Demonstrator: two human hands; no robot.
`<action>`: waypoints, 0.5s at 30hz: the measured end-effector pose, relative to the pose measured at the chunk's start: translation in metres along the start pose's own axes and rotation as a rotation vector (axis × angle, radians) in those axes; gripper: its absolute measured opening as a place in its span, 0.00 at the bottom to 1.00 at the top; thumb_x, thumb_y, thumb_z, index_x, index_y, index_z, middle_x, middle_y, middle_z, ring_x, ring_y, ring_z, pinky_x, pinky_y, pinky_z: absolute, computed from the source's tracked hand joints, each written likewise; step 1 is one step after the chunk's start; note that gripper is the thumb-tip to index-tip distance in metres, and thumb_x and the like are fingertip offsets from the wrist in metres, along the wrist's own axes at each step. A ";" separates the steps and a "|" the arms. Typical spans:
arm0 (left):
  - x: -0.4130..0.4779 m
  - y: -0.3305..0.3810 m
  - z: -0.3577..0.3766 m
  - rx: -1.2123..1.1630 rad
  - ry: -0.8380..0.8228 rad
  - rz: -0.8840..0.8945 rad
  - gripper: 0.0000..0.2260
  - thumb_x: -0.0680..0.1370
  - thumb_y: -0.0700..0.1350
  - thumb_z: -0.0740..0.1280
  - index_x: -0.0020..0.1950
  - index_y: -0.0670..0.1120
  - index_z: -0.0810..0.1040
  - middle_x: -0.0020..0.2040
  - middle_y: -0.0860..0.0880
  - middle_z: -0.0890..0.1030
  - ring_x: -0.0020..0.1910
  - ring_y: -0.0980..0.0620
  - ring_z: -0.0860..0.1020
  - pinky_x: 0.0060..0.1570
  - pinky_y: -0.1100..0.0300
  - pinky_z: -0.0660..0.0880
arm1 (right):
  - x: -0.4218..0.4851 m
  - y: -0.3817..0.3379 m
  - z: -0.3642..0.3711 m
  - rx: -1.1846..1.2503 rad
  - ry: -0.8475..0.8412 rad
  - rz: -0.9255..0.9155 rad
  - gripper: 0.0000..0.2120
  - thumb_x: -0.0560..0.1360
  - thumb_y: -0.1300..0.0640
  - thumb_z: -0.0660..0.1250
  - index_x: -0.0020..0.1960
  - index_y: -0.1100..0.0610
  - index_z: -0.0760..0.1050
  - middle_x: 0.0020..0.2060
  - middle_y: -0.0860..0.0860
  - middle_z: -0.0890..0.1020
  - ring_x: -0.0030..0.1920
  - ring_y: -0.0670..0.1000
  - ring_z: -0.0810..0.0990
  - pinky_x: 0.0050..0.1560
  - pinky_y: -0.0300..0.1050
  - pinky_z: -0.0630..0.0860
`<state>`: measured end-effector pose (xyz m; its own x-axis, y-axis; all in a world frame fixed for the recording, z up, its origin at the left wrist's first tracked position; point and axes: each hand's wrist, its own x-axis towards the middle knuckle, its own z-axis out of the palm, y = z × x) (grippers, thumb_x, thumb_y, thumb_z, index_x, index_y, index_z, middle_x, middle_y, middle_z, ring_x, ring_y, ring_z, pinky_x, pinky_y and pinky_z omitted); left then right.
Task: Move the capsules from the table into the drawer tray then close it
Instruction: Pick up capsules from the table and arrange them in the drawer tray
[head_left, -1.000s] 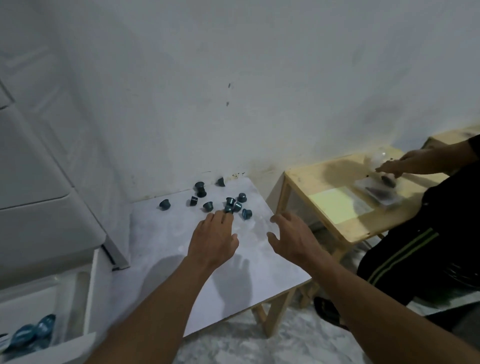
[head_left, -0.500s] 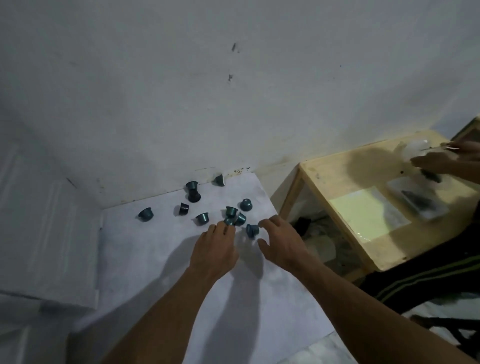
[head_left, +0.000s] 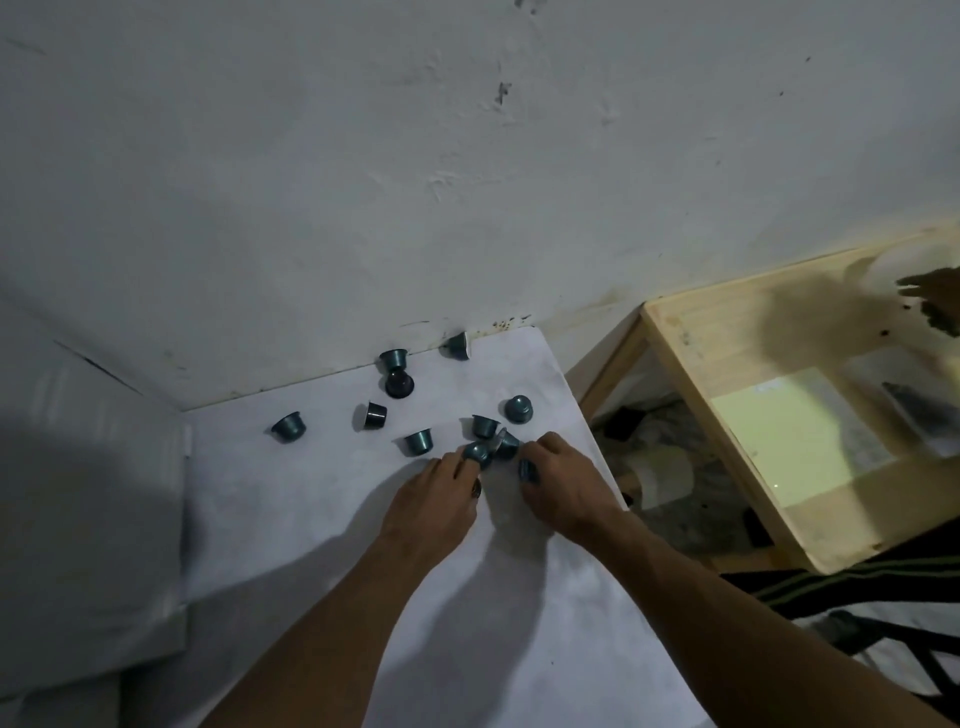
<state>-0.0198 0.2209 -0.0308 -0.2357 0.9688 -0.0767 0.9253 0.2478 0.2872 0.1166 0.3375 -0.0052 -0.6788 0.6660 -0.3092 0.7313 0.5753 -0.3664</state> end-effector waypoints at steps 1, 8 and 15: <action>0.000 0.001 0.001 -0.038 0.002 -0.016 0.06 0.72 0.43 0.69 0.48 0.45 0.76 0.42 0.47 0.78 0.41 0.48 0.78 0.36 0.58 0.75 | 0.000 0.000 0.001 0.004 -0.010 -0.001 0.12 0.78 0.55 0.57 0.59 0.54 0.73 0.54 0.54 0.75 0.51 0.55 0.75 0.52 0.49 0.75; -0.015 0.004 -0.001 -0.131 0.025 -0.032 0.16 0.70 0.42 0.69 0.58 0.46 0.76 0.42 0.48 0.74 0.40 0.50 0.74 0.40 0.61 0.76 | -0.013 0.003 0.004 0.009 -0.058 -0.036 0.13 0.78 0.54 0.58 0.61 0.53 0.72 0.53 0.54 0.76 0.49 0.54 0.76 0.50 0.44 0.74; -0.045 0.027 -0.020 -0.225 0.156 -0.172 0.12 0.72 0.42 0.70 0.54 0.46 0.76 0.52 0.47 0.69 0.43 0.52 0.73 0.48 0.62 0.75 | -0.035 -0.008 -0.011 0.069 -0.021 -0.109 0.16 0.78 0.55 0.61 0.65 0.55 0.69 0.55 0.54 0.76 0.50 0.53 0.74 0.53 0.42 0.72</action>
<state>0.0098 0.1842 -0.0001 -0.4419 0.8970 -0.0006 0.7831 0.3861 0.4876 0.1353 0.3150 0.0177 -0.7559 0.5906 -0.2824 0.6472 0.6095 -0.4578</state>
